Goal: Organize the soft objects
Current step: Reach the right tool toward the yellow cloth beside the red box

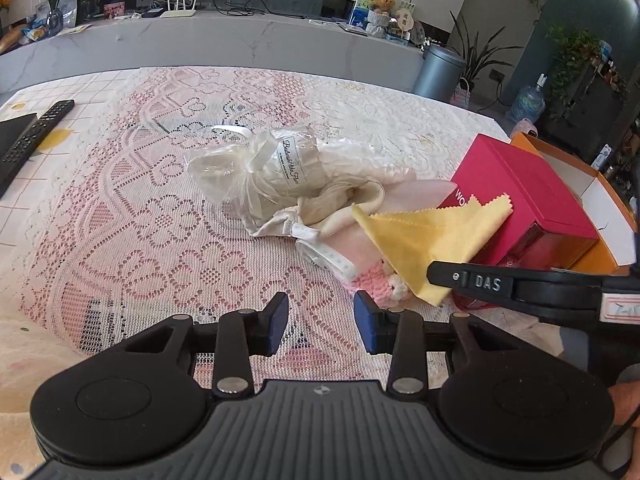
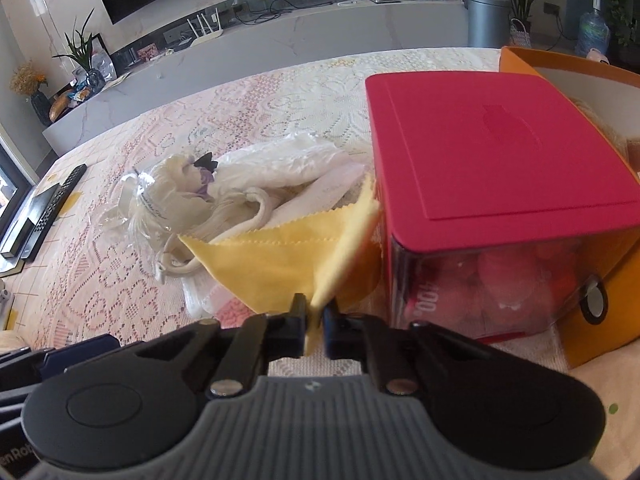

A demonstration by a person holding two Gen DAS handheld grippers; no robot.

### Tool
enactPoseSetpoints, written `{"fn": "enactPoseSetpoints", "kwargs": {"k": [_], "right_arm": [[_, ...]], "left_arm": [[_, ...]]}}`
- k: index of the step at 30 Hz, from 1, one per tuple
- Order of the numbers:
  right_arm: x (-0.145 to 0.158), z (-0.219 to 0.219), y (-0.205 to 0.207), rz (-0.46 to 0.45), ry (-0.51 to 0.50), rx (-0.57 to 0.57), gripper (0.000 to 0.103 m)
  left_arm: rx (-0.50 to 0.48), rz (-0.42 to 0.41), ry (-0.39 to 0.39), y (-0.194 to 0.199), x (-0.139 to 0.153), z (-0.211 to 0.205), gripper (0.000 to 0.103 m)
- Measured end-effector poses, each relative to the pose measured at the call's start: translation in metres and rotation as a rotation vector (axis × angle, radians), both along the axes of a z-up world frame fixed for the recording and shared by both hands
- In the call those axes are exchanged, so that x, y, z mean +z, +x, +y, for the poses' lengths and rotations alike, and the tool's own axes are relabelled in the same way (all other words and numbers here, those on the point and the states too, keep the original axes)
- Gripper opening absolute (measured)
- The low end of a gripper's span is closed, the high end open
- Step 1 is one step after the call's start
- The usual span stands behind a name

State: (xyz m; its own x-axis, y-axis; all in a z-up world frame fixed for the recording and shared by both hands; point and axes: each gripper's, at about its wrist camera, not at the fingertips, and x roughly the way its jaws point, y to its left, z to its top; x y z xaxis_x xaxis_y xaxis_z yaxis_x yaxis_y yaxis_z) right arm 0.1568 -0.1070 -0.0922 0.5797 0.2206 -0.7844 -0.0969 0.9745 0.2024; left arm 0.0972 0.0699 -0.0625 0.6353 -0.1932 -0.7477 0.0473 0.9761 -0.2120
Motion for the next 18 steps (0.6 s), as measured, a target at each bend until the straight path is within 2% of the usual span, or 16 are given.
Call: {"fn": "enactPoseSetpoints", "kwargs": {"k": [9,12,14,15,16,17,18], "right_arm": [[0.029,-0.01,-0.035,0.049,-0.044,0.126,0.0],[0.016,-0.014,-0.036,0.113,-0.021,0.162,0.003],[0.004,-0.017,-0.035,0.145,-0.026,0.138,0.006],[0.0,-0.017,-0.036,0.135,-0.054,0.12,0.01],[0.0,-0.018,-0.038,0.12,-0.07,0.107,0.028],[0.001,-0.021,-0.038,0.109,-0.066,0.093,0.041],[0.003,-0.023,-0.038,0.099,-0.051,0.082,0.062]], "left_arm": [[-0.041,-0.006,0.012,-0.007,0.005,-0.007,0.045],[-0.057,0.009,0.015,-0.009,0.003,-0.012,0.045],[-0.056,0.023,0.03,-0.01,0.001,-0.013,0.045],[-0.053,0.025,0.029,-0.01,0.0,-0.013,0.045],[-0.049,0.025,0.026,-0.011,0.0,-0.012,0.045],[-0.047,0.026,0.023,-0.012,0.0,-0.012,0.045],[-0.046,0.028,0.024,-0.011,0.0,-0.012,0.045]]}}
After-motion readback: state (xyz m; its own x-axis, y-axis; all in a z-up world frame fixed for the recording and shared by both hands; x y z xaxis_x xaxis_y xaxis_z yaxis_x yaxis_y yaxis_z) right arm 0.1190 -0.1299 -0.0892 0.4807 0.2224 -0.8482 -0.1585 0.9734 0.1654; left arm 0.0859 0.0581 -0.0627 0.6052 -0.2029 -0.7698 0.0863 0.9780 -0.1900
